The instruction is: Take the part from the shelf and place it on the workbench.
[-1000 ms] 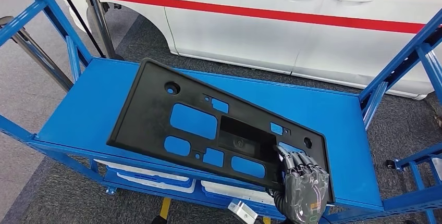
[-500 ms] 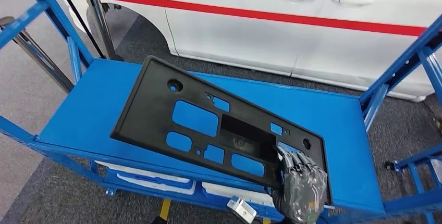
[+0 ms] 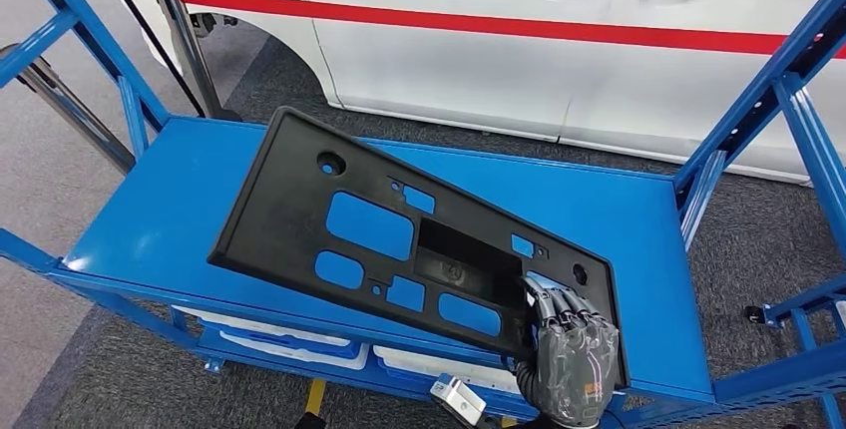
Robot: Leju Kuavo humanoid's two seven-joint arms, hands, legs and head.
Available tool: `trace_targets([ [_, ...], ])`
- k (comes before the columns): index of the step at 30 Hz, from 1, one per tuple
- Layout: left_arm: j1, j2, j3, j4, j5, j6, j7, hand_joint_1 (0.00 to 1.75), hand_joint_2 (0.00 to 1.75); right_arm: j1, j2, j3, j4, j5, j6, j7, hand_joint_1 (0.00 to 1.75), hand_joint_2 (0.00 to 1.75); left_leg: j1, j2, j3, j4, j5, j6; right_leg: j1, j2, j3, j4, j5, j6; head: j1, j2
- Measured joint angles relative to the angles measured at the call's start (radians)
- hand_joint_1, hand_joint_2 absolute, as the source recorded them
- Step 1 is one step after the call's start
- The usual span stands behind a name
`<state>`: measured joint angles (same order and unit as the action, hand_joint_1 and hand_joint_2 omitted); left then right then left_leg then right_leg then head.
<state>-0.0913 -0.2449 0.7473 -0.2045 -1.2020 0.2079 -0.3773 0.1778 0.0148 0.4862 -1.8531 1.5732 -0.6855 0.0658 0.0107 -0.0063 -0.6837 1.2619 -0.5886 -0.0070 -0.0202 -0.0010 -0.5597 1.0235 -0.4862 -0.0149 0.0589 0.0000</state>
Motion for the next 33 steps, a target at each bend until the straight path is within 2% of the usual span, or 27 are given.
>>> trace_targets([
  [1,0.001,0.0,0.0,0.0,0.0,0.0,0.0,0.0,1.75,0.0,0.0,0.001,0.002,0.0,0.0,0.0,1.75,1.75,0.0,0.0,-0.008,0.027,-0.004,-0.001,0.001,-0.001,-0.001,0.001,0.0,0.0,0.0,0.0],
  [2,0.001,0.0,0.0,0.0,0.0,0.0,0.0,0.0,1.75,0.0,0.0,0.002,0.004,0.0,0.0,0.001,1.75,1.75,0.0,0.0,0.002,0.016,0.011,0.001,0.001,-0.001,-0.001,0.001,0.0,-0.001,0.0,0.0],
  [3,0.001,0.0,0.0,0.0,0.0,0.0,0.0,0.0,1.75,0.0,-0.001,0.004,0.005,0.0,0.0,0.002,1.75,1.75,0.0,0.0,0.029,-0.031,0.041,0.004,0.001,-0.001,0.0,0.002,0.0,0.0,0.0,0.0],
  [5,0.0,0.0,0.0,0.0,0.0,0.0,0.0,0.0,1.75,-0.001,-0.001,0.005,0.006,0.0,0.0,0.005,1.75,1.75,-0.002,-0.001,0.097,-0.163,0.097,0.013,0.003,0.0,0.001,0.003,0.0,0.002,0.0,0.0],
  [6,-0.001,0.0,0.0,0.0,0.0,0.0,0.0,0.0,1.75,-0.002,-0.001,0.005,0.006,0.0,0.0,0.006,1.75,1.75,-0.005,-0.001,0.12,-0.21,0.109,0.017,0.005,0.0,-0.001,0.005,0.001,0.004,0.0,0.0],
  [7,-0.001,0.0,0.0,0.0,0.0,0.0,-0.001,0.0,1.75,-0.003,-0.001,0.005,0.006,0.0,0.0,0.006,1.75,1.75,-0.007,-0.001,0.13,-0.234,0.111,0.021,0.006,0.001,-0.004,0.005,0.003,0.009,0.0,0.0],
  [9,0.0,0.0,0.0,0.0,0.0,0.0,-0.001,0.0,1.75,-0.004,-0.003,0.005,0.006,0.0,0.0,0.006,1.75,1.75,-0.008,-0.001,0.131,-0.245,0.11,0.027,0.008,0.001,-0.007,0.003,0.007,0.02,0.001,0.0],
  [11,0.002,0.0,0.0,0.0,0.001,0.0,-0.001,0.0,1.75,-0.004,-0.005,0.005,0.006,0.0,0.0,0.006,1.75,1.75,-0.003,0.001,0.13,-0.254,0.119,0.04,0.007,0.001,-0.013,0.017,-0.007,0.03,0.001,0.0],
  [12,0.001,-0.001,0.0,0.0,0.001,0.001,-0.001,0.0,1.75,-0.004,-0.006,0.005,0.006,0.0,0.0,0.006,1.75,1.75,-0.001,0.002,0.13,-0.259,0.124,0.047,0.007,0.001,-0.026,0.048,-0.031,0.033,0.001,0.0],
  [15,-0.001,-0.001,0.0,0.0,0.001,0.001,-0.001,0.0,1.75,-0.004,-0.009,0.005,0.008,0.0,0.0,0.006,1.75,1.75,-0.004,0.005,0.123,-0.26,0.13,0.057,0.006,0.001,-0.102,0.225,-0.126,0.037,0.002,0.0],
  [16,0.0,-0.001,0.0,0.0,0.0,0.001,-0.001,0.0,1.75,-0.004,-0.01,0.005,0.009,0.0,0.0,0.006,1.75,1.75,-0.006,0.006,0.12,-0.258,0.131,0.058,0.006,0.001,-0.117,0.264,-0.136,0.038,0.002,0.0],
  [17,0.001,-0.001,0.0,0.0,0.0,0.001,-0.001,0.0,1.75,-0.003,-0.012,0.005,0.011,0.0,0.0,0.006,1.75,1.75,-0.007,0.006,0.118,-0.255,0.131,0.058,0.006,0.001,-0.114,0.265,-0.125,0.037,0.002,0.0],
  [18,0.001,-0.001,0.0,0.0,0.0,0.001,0.0,0.0,1.75,-0.003,-0.013,0.005,0.012,0.0,0.0,0.006,1.75,1.75,-0.008,0.005,0.116,-0.251,0.131,0.058,0.006,0.001,-0.093,0.229,-0.098,0.035,0.002,0.0],
  [20,0.002,-0.001,0.0,0.0,0.0,0.001,0.0,0.0,1.75,-0.004,-0.013,0.005,0.013,0.0,0.0,0.006,1.75,1.75,-0.011,0.004,0.113,-0.244,0.129,0.056,0.009,0.001,-0.021,0.096,-0.038,0.026,0.002,0.0],
  [22,0.001,-0.002,0.0,0.0,0.0,0.001,0.0,0.0,1.75,-0.004,-0.013,0.005,0.013,0.0,0.0,0.006,1.75,1.75,-0.014,0.003,0.107,-0.238,0.13,0.048,0.014,0.002,0.017,0.013,-0.015,0.019,0.001,0.0],
  [25,0.001,-0.002,0.0,0.0,0.0,0.001,0.0,0.0,1.75,-0.004,-0.014,0.005,0.013,0.0,0.0,0.008,1.75,1.75,-0.015,0.003,0.101,-0.236,0.134,0.033,0.012,0.002,0.013,-0.001,-0.007,0.01,0.001,0.0],
  [26,0.001,-0.002,0.0,0.0,0.0,0.001,0.0,0.0,1.75,-0.003,-0.014,0.005,0.013,0.0,0.0,0.008,1.75,1.75,-0.015,0.002,0.097,-0.226,0.123,0.027,0.009,0.001,0.012,-0.005,-0.001,0.004,0.0,0.0],
  [28,0.001,-0.002,0.0,0.0,0.0,0.001,0.0,0.0,1.75,-0.004,-0.014,0.005,0.013,0.0,0.0,0.009,1.75,1.75,-0.011,0.002,0.067,-0.154,0.068,0.016,0.003,-0.003,0.008,-0.013,0.009,-0.004,-0.002,0.0],
  [30,0.002,-0.002,0.0,0.0,0.0,0.001,0.0,0.0,1.75,-0.004,-0.014,0.005,0.013,0.0,0.0,0.011,1.75,1.75,-0.005,0.002,0.018,-0.029,0.0,0.005,0.003,-0.005,-0.001,-0.011,0.014,-0.007,-0.004,0.0],
  [31,0.003,-0.002,0.0,0.0,0.0,0.001,0.0,0.0,1.75,-0.003,-0.014,0.005,0.014,0.0,0.0,0.012,1.75,1.75,-0.002,0.002,0.002,0.017,-0.016,0.001,0.003,-0.006,-0.006,-0.009,0.016,-0.006,-0.004,0.0],
  [32,0.004,-0.002,0.0,0.0,0.0,0.001,0.0,0.0,1.75,-0.003,-0.014,0.005,0.014,0.0,0.0,0.012,1.75,1.75,0.001,0.003,0.003,0.03,-0.013,-0.003,0.002,-0.007,-0.011,-0.006,0.017,-0.005,-0.004,0.0],
  [33,0.005,-0.002,0.001,0.0,0.0,0.001,0.0,0.0,1.75,-0.003,-0.014,0.005,0.014,0.0,0.0,0.013,1.75,1.75,0.004,0.003,0.023,0.002,0.006,-0.005,0.0,-0.006,-0.015,-0.001,0.018,-0.004,-0.004,0.0],
])
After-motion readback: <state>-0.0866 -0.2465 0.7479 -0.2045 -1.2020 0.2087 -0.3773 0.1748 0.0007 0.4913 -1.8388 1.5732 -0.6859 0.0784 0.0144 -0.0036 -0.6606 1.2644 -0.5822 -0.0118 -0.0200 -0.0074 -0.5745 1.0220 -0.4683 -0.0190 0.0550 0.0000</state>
